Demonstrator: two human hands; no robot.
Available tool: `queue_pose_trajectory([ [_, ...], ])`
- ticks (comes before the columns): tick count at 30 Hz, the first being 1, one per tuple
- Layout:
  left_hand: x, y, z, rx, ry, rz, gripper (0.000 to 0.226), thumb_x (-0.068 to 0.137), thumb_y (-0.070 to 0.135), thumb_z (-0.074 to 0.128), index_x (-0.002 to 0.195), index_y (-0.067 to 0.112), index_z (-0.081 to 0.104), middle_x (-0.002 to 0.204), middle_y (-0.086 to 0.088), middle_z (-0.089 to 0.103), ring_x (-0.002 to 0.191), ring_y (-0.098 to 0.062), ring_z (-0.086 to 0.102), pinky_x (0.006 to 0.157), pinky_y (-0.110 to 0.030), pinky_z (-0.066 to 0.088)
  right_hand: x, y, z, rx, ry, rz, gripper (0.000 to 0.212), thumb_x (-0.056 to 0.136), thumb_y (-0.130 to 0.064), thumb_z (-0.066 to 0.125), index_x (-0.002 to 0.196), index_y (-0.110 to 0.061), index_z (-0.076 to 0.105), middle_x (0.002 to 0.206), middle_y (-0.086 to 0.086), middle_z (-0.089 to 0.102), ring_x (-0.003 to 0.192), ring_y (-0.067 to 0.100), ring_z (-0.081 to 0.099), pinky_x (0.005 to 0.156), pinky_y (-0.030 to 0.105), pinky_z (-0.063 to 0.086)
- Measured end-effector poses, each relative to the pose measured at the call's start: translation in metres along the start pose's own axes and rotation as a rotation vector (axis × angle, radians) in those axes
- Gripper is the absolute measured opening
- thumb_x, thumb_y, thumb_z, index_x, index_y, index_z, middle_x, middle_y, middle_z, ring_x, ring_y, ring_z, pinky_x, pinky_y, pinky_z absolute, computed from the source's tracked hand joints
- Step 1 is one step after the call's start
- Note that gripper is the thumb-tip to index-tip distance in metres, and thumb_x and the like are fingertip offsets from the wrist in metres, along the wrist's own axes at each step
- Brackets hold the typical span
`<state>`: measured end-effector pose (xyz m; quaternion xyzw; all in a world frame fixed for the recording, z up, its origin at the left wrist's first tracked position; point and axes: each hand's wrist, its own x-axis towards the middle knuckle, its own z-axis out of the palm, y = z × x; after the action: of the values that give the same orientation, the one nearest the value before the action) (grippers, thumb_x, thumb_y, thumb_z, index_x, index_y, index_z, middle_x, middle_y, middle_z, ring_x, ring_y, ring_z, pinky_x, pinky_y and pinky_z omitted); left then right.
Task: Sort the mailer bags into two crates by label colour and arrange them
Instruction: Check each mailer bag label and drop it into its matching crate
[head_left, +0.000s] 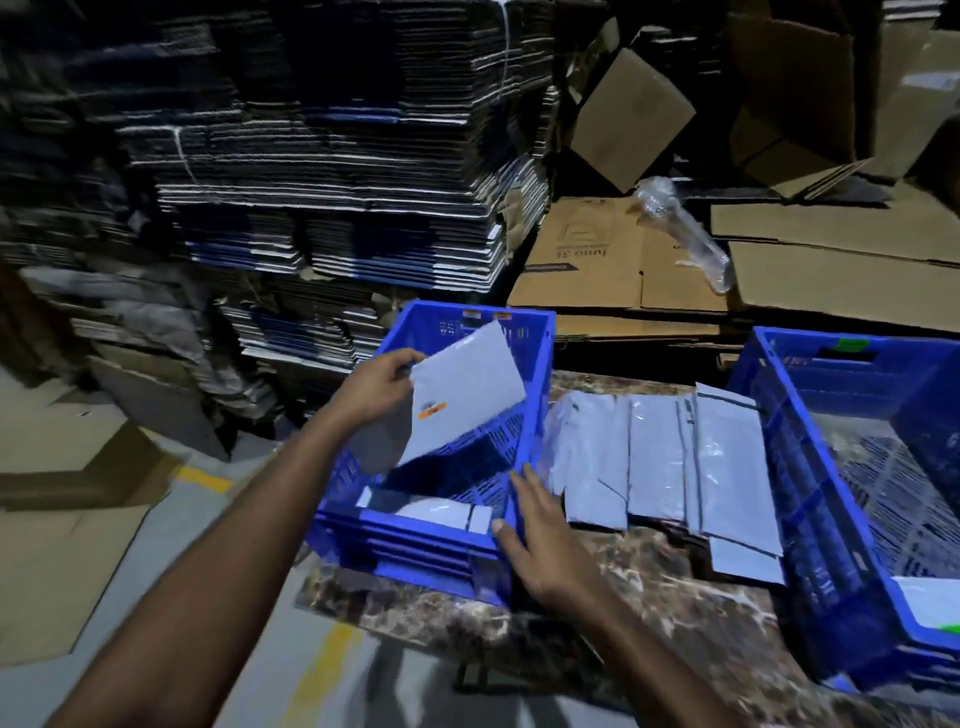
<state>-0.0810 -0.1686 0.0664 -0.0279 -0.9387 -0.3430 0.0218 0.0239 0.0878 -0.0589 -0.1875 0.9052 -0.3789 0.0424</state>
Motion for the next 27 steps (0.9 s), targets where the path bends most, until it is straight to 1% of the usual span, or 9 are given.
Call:
queue_pose_trajectory([
  [2,0.018,-0.018,0.000,0.142,-0.130,-0.003,0.031,0.087,0.009,0.055,0.112,0.022,0.068,0.094,0.001,0.068,0.095,-0.020,0.064,0.075,-0.029,0.042,0.005,-0.002,0.021,-0.101,-0.010,0.003,0.077,0.100,-0.060,0.030,0.160,-0.018,0.004,0.164,-0.005,-0.017,0.151,0.010,-0.016,0.124,0.030,0.001],
  [4,0.030,-0.037,0.009,0.233,-0.254,-0.029,0.032,0.083,0.015,0.057,0.112,0.022,0.069,0.098,-0.001,0.071,0.098,-0.024,0.065,0.082,-0.032,0.047,0.008,0.000,0.035,-0.139,0.015,0.013,0.087,0.093,-0.072,0.013,0.159,-0.017,-0.002,0.161,-0.005,-0.026,0.149,0.009,-0.026,0.123,0.029,-0.005],
  [6,0.041,-0.062,0.023,0.321,-0.363,-0.063,0.036,0.073,0.024,0.061,0.108,0.028,0.070,0.103,0.000,0.072,0.100,-0.022,0.066,0.088,-0.034,0.051,0.010,0.001,0.040,-0.133,0.040,0.040,0.085,0.096,-0.068,0.018,0.159,-0.016,-0.002,0.162,-0.003,-0.025,0.149,0.009,-0.024,0.122,0.029,-0.006],
  [9,0.045,-0.097,0.052,0.431,-0.588,-0.185,0.043,0.069,0.010,0.070,0.108,0.029,0.070,0.100,0.002,0.071,0.089,-0.016,0.064,0.072,-0.026,0.050,0.011,0.001,0.044,-0.176,0.080,0.054,0.083,0.094,-0.059,0.025,0.159,-0.014,0.001,0.164,-0.002,-0.018,0.151,0.011,-0.019,0.125,0.040,0.002],
  [13,0.037,-0.127,0.091,0.381,-0.864,-0.250,0.044,0.079,-0.007,0.053,0.109,0.019,0.071,0.106,-0.011,0.068,0.097,-0.026,0.061,0.073,-0.036,0.043,0.015,0.005,0.050,-0.232,0.098,0.090,0.086,0.090,-0.060,0.026,0.159,-0.014,0.003,0.167,0.001,-0.009,0.153,0.013,-0.013,0.124,0.048,0.010],
  [17,0.036,-0.134,0.101,0.351,-0.793,-0.240,0.050,0.085,0.007,0.063,0.129,0.029,0.060,0.137,0.000,0.059,0.112,-0.017,0.057,0.092,-0.037,0.050,0.015,0.005,0.052,-0.289,0.131,0.076,0.083,0.091,-0.055,0.030,0.159,-0.011,0.010,0.167,0.004,0.000,0.154,0.017,-0.003,0.123,0.047,0.016],
  [22,0.027,-0.088,0.100,0.274,-0.505,-0.055,0.055,0.100,0.036,0.056,0.150,0.025,0.037,0.153,-0.004,0.043,0.137,-0.023,0.046,0.109,-0.041,0.041,0.013,0.002,0.037,-0.162,0.080,0.060,0.074,0.098,-0.049,0.031,0.160,-0.020,0.002,0.164,-0.010,-0.010,0.149,0.002,-0.017,0.124,0.034,0.002],
  [24,0.016,-0.058,0.107,0.175,-0.383,0.059,0.055,0.100,0.043,0.051,0.150,0.025,0.037,0.153,-0.004,0.042,0.136,-0.024,0.044,0.111,-0.042,0.037,0.012,0.012,0.026,-0.021,0.133,0.075,0.068,0.100,-0.045,0.037,0.159,-0.023,0.011,0.164,-0.012,0.005,0.151,0.003,-0.001,0.123,0.028,0.007],
  [27,-0.010,-0.013,0.134,0.076,-0.256,0.193,0.065,0.094,0.060,0.039,0.148,0.024,0.038,0.152,-0.003,0.040,0.139,-0.025,0.035,0.114,-0.041,0.030,0.012,0.055,0.010,0.056,0.312,0.180,0.057,0.100,-0.035,0.048,0.152,-0.017,0.033,0.151,-0.002,0.036,0.139,0.013,0.033,0.112,0.027,0.029],
])
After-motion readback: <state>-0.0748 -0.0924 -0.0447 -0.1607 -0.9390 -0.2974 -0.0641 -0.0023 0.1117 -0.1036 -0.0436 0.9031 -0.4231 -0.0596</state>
